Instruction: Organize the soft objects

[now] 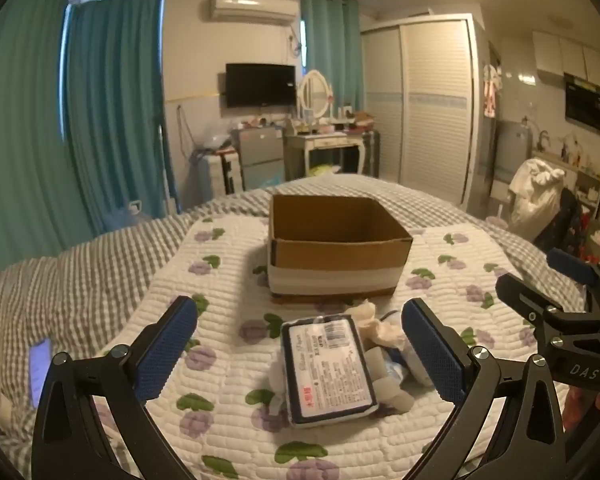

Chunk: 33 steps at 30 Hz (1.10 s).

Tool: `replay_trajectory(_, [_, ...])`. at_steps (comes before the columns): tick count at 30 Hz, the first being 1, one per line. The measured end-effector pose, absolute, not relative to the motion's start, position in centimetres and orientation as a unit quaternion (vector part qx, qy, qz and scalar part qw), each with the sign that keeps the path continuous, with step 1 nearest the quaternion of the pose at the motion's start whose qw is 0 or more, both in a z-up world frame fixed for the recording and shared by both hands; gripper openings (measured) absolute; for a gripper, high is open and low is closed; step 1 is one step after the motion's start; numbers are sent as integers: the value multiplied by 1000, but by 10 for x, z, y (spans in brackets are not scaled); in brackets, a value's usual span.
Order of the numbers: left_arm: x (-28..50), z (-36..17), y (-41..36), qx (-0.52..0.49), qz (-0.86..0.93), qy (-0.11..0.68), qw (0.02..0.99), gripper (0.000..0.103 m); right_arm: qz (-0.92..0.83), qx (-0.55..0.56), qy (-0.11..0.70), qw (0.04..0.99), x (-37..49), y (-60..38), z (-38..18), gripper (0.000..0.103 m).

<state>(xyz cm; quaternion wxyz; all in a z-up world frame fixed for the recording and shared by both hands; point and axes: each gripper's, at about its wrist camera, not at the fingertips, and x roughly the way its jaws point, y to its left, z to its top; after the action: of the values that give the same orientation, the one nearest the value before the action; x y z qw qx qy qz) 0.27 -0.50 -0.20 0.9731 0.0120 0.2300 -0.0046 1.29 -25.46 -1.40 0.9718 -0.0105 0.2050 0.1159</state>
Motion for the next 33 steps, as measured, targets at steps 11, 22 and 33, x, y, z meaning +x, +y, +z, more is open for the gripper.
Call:
replay_trajectory(11, [1, -2, -5, 12, -5, 230, 973, 103, 114, -9, 207, 972, 15, -254, -16, 103])
replay_trajectory(22, [0, -2, -3, 9, -5, 233, 972, 103, 118, -5, 209, 971, 14, -256, -17, 103])
replay_trajectory(33, [-3, -1, -2, 9, -3, 234, 972, 103, 117, -5, 210, 971, 14, -256, -16, 103])
